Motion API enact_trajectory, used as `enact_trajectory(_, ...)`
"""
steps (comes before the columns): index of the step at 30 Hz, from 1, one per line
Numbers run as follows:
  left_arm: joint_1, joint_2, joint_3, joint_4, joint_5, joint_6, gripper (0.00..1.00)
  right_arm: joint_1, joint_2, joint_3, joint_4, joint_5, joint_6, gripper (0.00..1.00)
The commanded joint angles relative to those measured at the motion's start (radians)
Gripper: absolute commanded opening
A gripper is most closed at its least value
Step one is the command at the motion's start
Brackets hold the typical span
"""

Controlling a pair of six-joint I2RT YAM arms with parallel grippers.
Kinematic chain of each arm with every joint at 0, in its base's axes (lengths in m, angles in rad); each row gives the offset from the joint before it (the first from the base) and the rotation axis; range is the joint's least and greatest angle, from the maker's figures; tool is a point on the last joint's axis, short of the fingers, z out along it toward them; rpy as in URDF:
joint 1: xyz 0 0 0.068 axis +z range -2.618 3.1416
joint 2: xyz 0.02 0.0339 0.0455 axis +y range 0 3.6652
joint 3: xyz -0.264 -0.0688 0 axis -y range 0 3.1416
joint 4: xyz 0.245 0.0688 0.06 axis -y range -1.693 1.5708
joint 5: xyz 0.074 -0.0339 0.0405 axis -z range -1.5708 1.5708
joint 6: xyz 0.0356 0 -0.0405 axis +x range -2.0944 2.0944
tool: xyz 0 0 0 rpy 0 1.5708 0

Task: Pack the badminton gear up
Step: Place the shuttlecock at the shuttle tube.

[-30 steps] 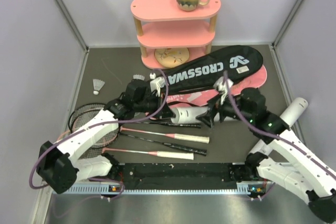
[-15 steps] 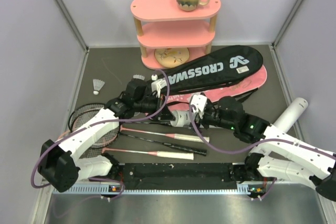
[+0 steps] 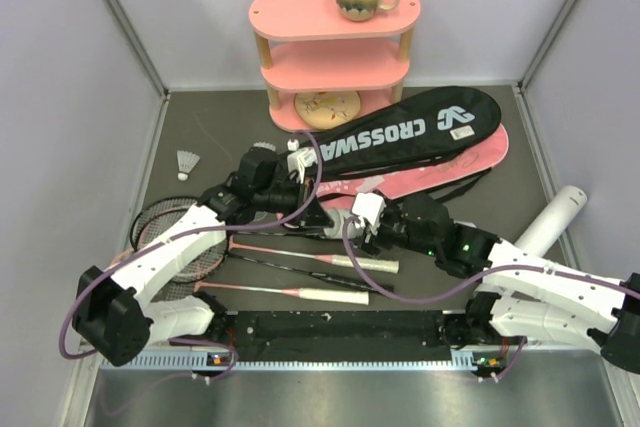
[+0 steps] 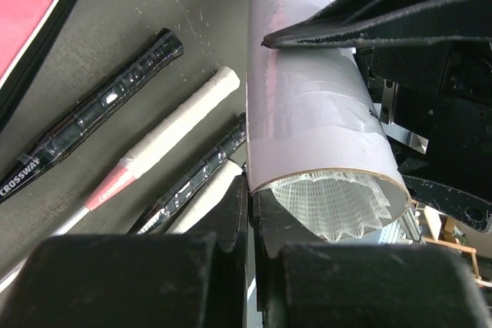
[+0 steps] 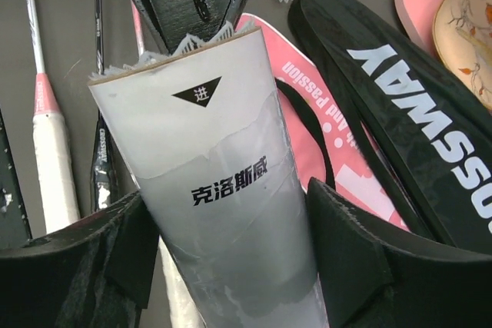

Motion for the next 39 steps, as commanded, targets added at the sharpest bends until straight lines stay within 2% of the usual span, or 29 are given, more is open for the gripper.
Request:
enact_trajectory(1,-0.003,-0.059,0.038,0.085,0.1,-0.047,0.0,0.028,0.007,-0.043,0.101,0.057,-0.025,0.57)
enact_trajectory(3,-0.003,-0.074,0.015,0.113,0.105,-0.055,0.11,0.039,-0.021,-0.073,0.159,0.057,-0.038,0.55)
enact_trajectory(5,-0.003,-0.078,0.002,0.126,0.105,-0.064,0.18,0.051,-0.044,-0.104,0.191,0.053,-0.044,0.5)
enact_trajectory(8,-0.005,-0.079,-0.002,0.134,0.097,-0.073,0.34,0.063,-0.082,-0.13,0.228,0.033,-0.053,0.46)
enact_trajectory(9,-0.005,-0.084,-0.005,0.145,0.083,-0.078,0.43,0.068,-0.094,-0.135,0.243,0.027,-0.065,0.45)
enact_trajectory(11,-0.008,-0.09,-0.008,0.154,0.065,-0.088,0.49,0.071,-0.099,-0.136,0.245,0.027,-0.071,0.45)
enact_trajectory(15,-0.052,-0.09,-0.001,0.159,-0.038,-0.081,0.56,0.074,-0.091,-0.129,0.257,0.034,-0.07,0.46)
enact_trajectory(18,-0.121,-0.041,0.027,0.154,-0.081,-0.059,0.56,0.085,-0.085,-0.121,0.305,0.05,-0.056,0.45)
enact_trajectory(21,-0.23,0.013,0.053,0.15,-0.182,-0.047,0.57,0.114,-0.078,-0.101,0.351,0.054,-0.061,0.45)
enact_trajectory(23,-0.261,0.037,0.053,0.175,-0.274,-0.048,0.6,0.132,-0.079,-0.093,0.397,0.071,-0.071,0.43)
enact_trajectory(25,-0.27,0.022,0.024,0.238,-0.297,-0.074,0.63,0.135,-0.084,-0.09,0.418,0.071,-0.071,0.43)
enact_trajectory(26,-0.27,-0.017,-0.013,0.29,-0.324,-0.079,0.67,0.135,-0.093,-0.092,0.426,0.07,-0.068,0.43)
enact_trajectory(29,-0.267,-0.132,-0.064,0.306,-0.416,-0.076,0.75,0.135,-0.105,-0.111,0.421,0.116,-0.058,0.42)
enact_trajectory(30,-0.267,-0.163,-0.079,0.315,-0.44,-0.076,0.88,0.135,-0.125,-0.122,0.432,0.135,-0.055,0.41)
enact_trajectory(35,-0.26,-0.355,-0.174,0.335,-0.506,-0.067,0.95,0.135,-0.199,-0.213,0.475,0.192,-0.036,0.4)
enact_trajectory(39,-0.253,-0.47,-0.235,0.334,-0.572,-0.104,0.98,0.135,-0.268,-0.248,0.477,0.166,-0.027,0.4)
